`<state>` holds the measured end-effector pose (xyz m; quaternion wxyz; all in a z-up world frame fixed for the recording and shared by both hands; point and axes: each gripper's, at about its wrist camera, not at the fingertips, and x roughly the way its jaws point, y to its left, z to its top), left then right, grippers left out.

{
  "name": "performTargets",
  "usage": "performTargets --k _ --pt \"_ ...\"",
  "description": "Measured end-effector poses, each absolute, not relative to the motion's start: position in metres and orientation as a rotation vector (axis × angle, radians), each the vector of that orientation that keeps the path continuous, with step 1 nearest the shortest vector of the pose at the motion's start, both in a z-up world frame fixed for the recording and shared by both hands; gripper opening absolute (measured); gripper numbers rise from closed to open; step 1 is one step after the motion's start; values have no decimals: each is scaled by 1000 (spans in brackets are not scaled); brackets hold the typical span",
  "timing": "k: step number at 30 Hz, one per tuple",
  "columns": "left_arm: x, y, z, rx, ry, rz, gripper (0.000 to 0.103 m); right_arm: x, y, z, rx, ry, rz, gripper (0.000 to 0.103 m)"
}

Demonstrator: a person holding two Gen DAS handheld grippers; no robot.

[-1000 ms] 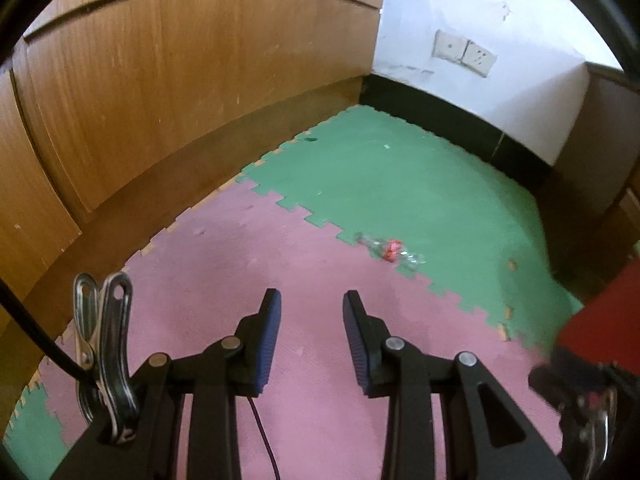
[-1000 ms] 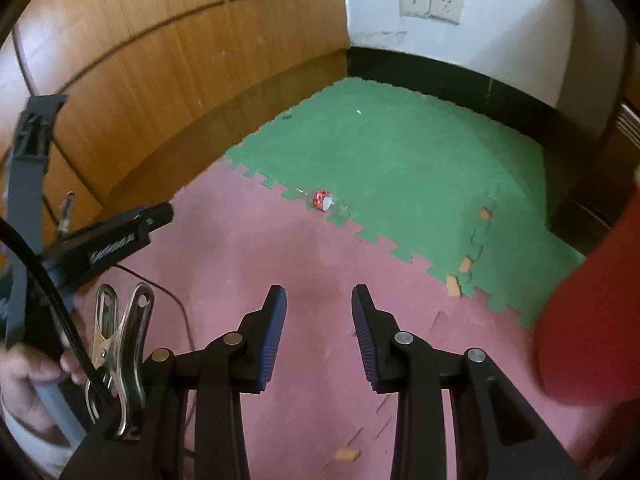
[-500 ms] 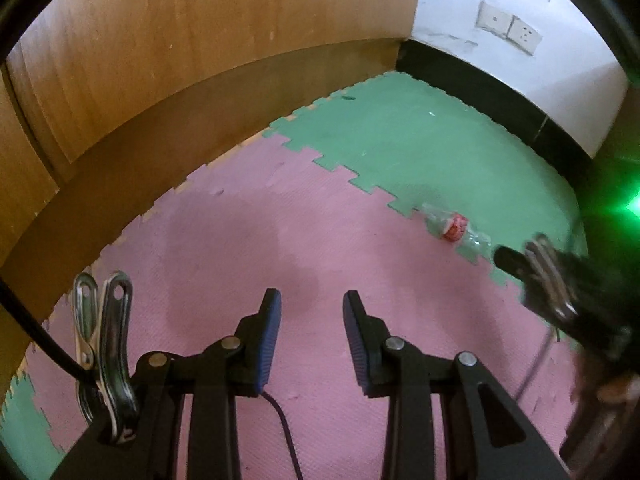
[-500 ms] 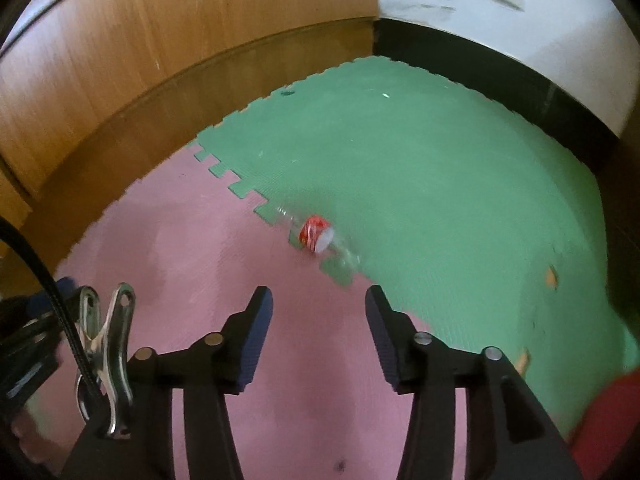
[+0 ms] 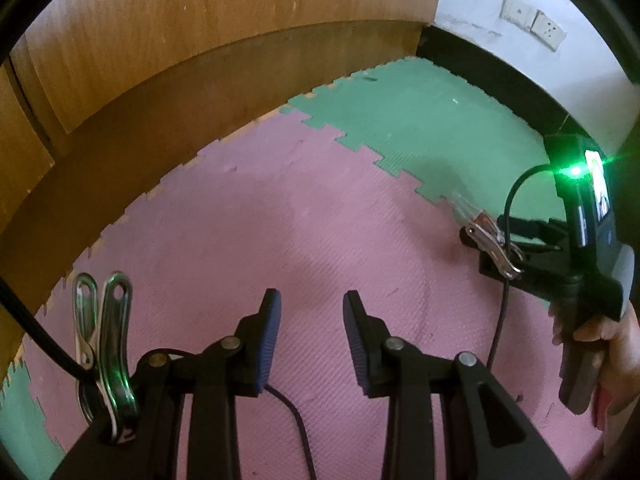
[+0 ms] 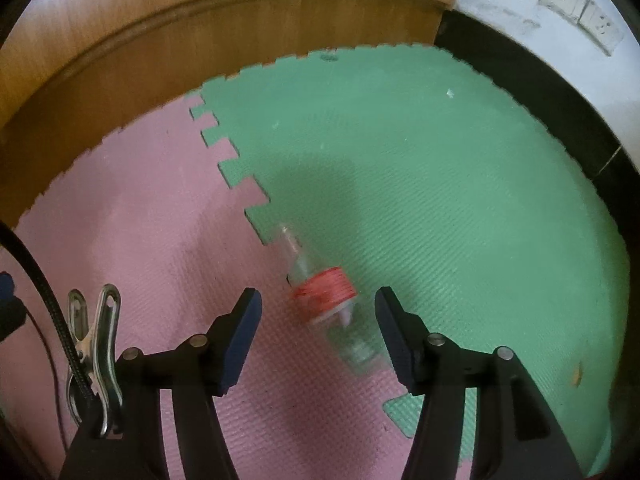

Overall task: Collect trash
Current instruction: 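Lower the open right tool onto the clear red-labelled bottle and close it, then lift the bottle with the right tool and carry it to the red bucket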

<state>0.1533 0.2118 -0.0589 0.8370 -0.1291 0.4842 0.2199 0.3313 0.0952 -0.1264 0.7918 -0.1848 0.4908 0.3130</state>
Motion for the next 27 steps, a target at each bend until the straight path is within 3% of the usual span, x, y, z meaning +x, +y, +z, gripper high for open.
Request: performTargets --k 3,8,16,27 --pt "152 212 -56 -267 1013 472 33 329 91 -133 -362 1075 678 55" --pt "152 209 -55 -253 1001 473 33 320 84 -133 -326 1071 648 32" --pt "149 210 -51 -258 980 484 33 295 54 -113 -177 1063 607 31" --pt "136 195 -22 -260 908 441 33 216 -15 -31 0 984 596 31"
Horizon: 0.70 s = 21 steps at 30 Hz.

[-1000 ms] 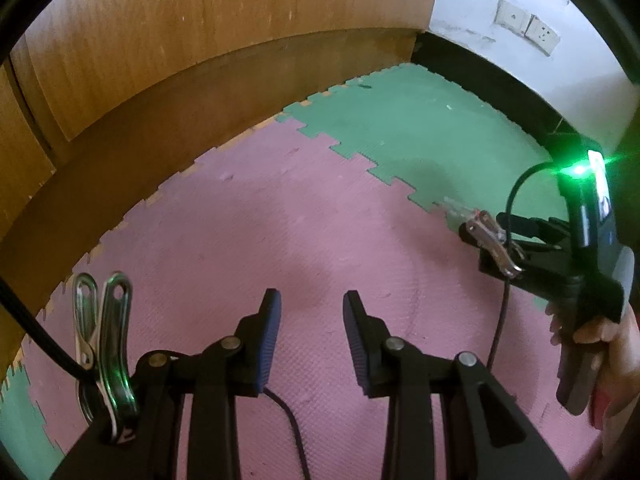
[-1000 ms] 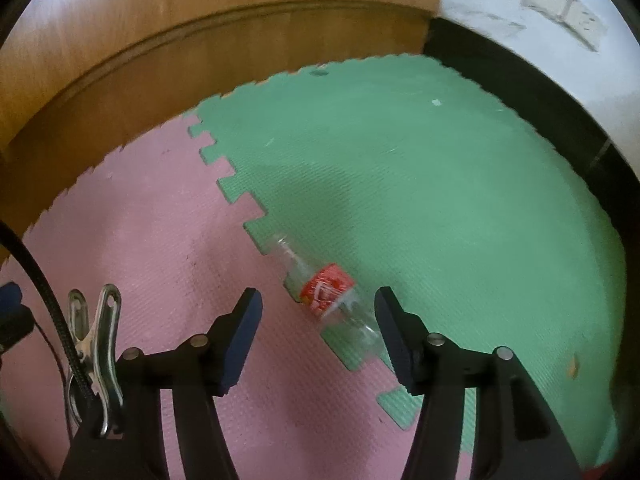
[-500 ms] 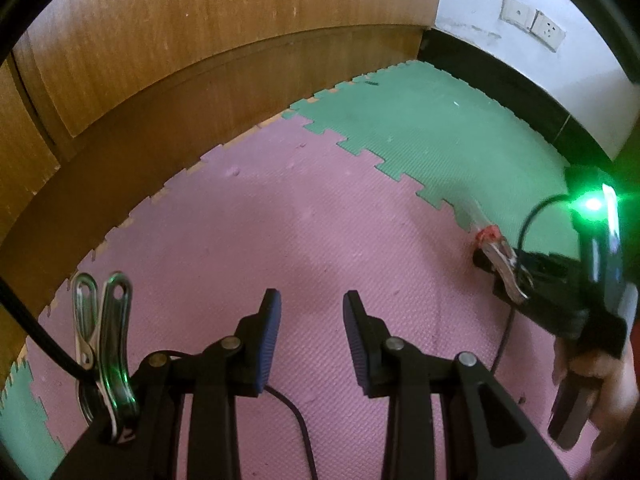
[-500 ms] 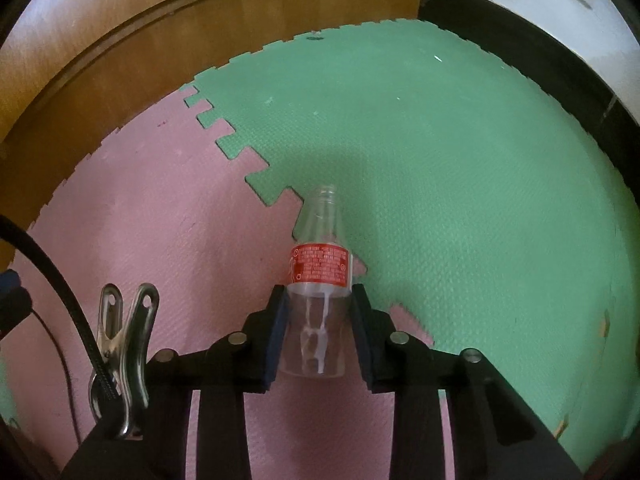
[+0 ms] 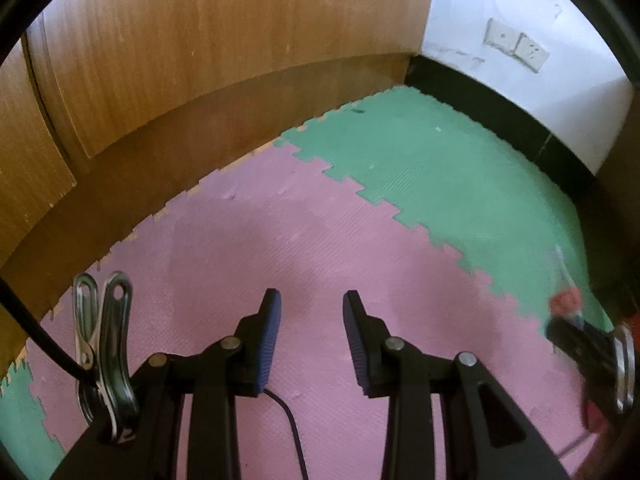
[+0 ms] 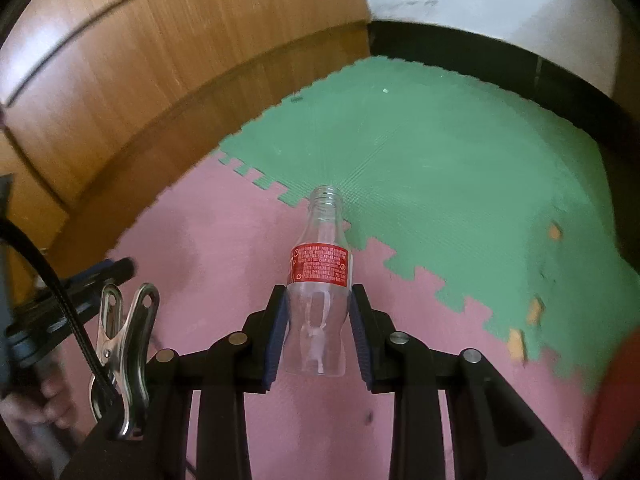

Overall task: Collect trash
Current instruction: 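Lift the bottle with the right tool and carry it to the red bucket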

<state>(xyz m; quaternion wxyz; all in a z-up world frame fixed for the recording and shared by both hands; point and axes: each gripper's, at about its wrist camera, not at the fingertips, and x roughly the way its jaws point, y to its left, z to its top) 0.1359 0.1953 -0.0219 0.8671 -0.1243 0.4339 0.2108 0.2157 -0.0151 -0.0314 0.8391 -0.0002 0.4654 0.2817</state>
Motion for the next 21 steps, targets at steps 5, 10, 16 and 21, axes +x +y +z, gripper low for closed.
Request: performTargets --k 5,10,16,21 --pt "126 169 1 -248 893 375 33 174 -49 10 31 947 582 31" --pt "110 126 32 -176 855 283 33 140 -91 48 86 916 558 31" --pt "96 72 66 -137 839 135 33 102 -136 82 122 881 509 31" --pt "86 31 95 -108 817 37 33 72 -169 108 125 840 464 31"
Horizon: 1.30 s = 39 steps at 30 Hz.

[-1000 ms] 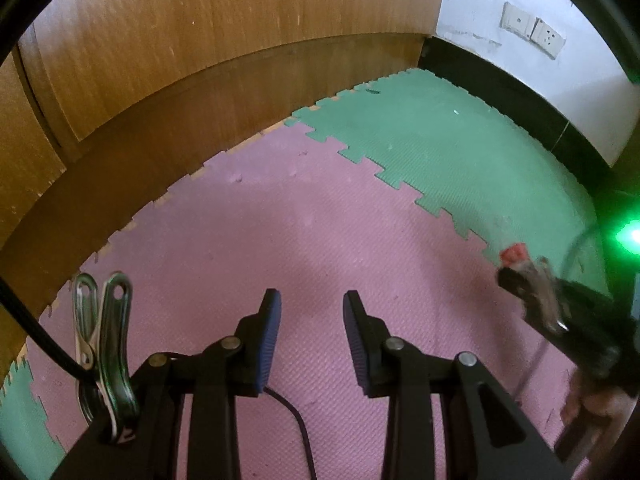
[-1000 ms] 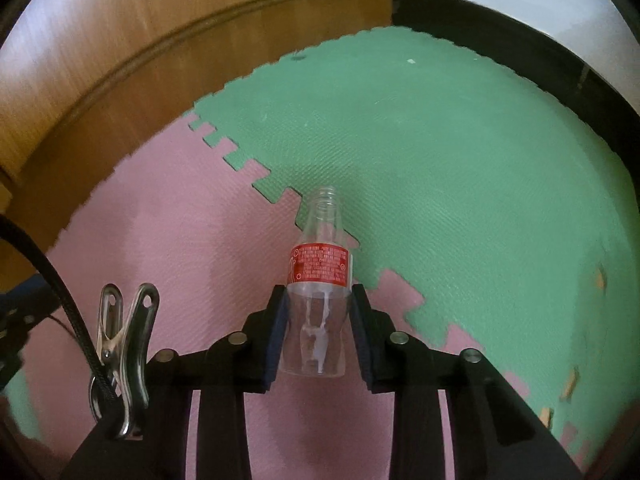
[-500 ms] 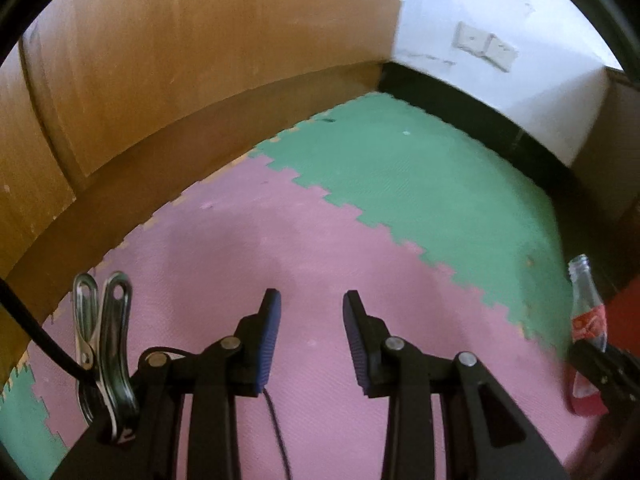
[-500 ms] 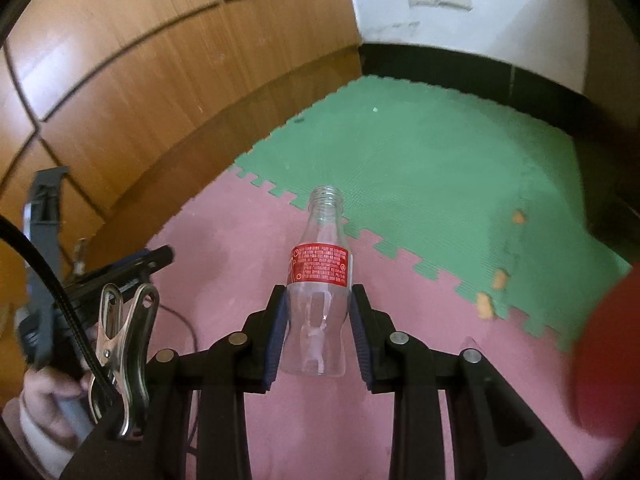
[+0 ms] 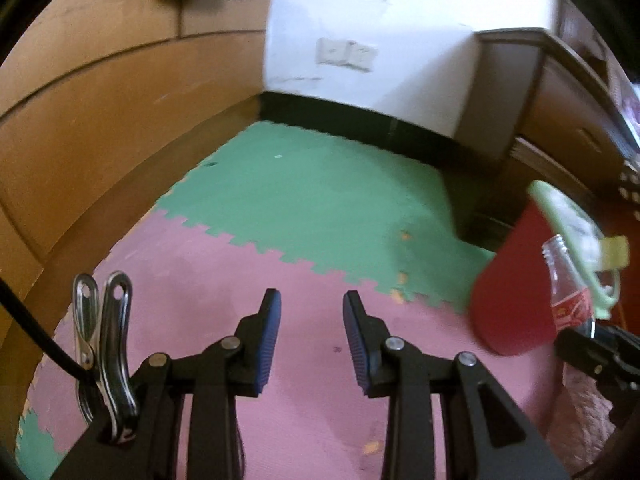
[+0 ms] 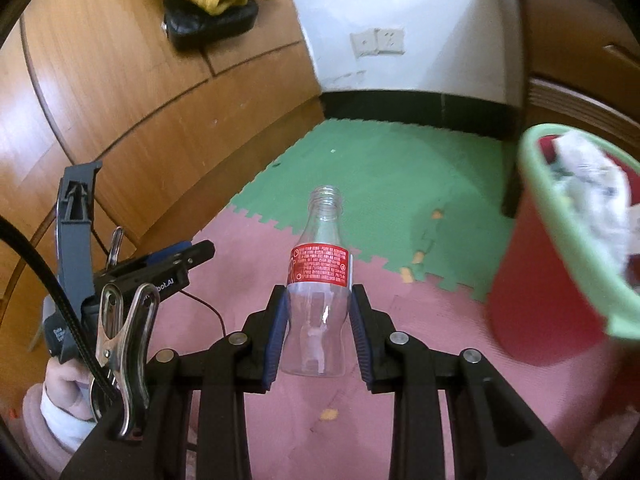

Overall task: Collect trash
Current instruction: 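Lift the bottle with the right tool and carry it to the red bucket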

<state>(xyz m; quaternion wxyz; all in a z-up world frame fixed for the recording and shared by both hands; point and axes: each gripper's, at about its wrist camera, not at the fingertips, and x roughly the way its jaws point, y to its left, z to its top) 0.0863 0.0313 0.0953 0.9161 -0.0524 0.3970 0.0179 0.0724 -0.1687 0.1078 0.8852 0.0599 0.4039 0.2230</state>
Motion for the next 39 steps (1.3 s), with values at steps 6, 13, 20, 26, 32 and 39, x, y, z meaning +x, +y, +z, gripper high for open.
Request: performTargets --k 6,13,20,26,32,39 --pt "78 -7 128 -92 806 -48 33 43 -205 129 129 797 409 31" --pt "80 -49 162 -60 806 -152 33 23 -238 140 157 778 351 31" --pt "95 -109 190 -28 818 -289 33 12 -277 146 182 768 294 31" --pt "112 -160 205 2 812 -381 33 13 -306 152 173 755 261 31" --pt "131 -208 208 45 799 -438 33 12 -337 152 210 732 232 31" --pt "161 -260 193 59 802 -494 23 6 -368 145 318 730 216 32"
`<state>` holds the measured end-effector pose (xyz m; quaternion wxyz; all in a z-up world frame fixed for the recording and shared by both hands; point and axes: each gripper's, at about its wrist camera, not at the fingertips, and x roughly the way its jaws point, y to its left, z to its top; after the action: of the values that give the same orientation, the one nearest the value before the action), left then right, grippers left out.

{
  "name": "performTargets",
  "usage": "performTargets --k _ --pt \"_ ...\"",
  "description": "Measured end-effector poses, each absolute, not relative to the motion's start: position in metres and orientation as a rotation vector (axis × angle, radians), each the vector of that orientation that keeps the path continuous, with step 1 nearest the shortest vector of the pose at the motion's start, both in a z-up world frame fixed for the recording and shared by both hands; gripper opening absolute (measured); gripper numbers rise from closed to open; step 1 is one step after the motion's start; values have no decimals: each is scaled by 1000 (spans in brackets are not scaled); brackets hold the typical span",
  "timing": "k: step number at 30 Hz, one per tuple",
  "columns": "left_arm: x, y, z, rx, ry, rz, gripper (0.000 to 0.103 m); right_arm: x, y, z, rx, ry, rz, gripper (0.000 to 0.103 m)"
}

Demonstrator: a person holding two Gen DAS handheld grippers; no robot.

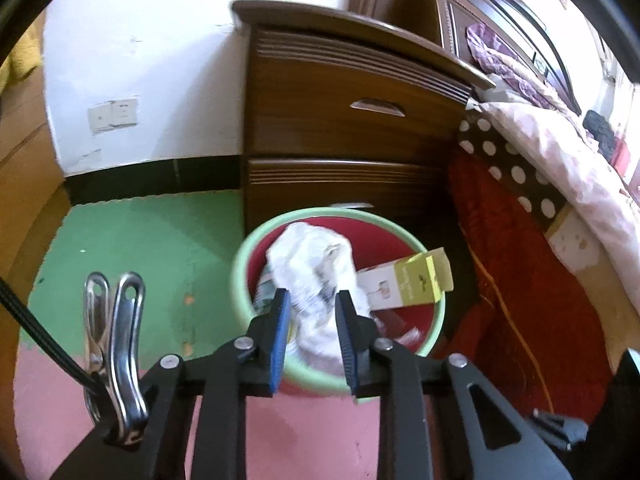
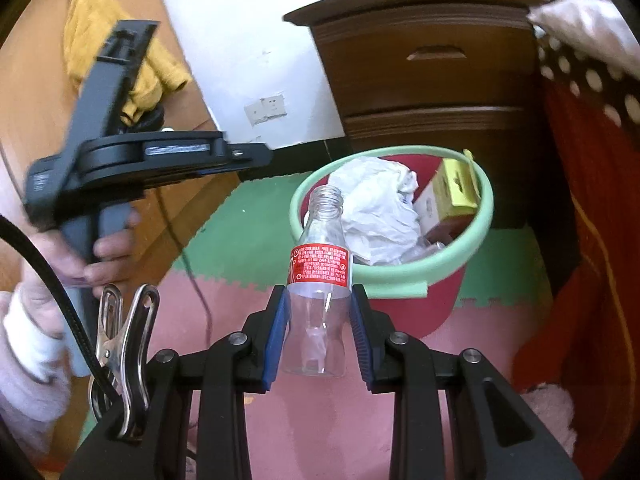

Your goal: Collect trash

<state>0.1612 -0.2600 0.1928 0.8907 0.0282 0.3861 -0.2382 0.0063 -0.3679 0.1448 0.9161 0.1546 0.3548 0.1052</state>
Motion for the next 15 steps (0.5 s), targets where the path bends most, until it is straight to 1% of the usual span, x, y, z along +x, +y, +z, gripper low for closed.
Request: performTargets --k 4,10,12,15 --pt "184 -287 172 60 841 -507 23 2 -375 139 348 737 215 32" --pt "213 -319 131 84 971 -495 23 0 -383 138 367 726 205 32" --pt "222 -324 116 95 1027 -464 22 -1 -385 138 377 722 207 32" --pt "238 -324 88 75 1146 -404 19 -1 -387 138 383 719 209 32"
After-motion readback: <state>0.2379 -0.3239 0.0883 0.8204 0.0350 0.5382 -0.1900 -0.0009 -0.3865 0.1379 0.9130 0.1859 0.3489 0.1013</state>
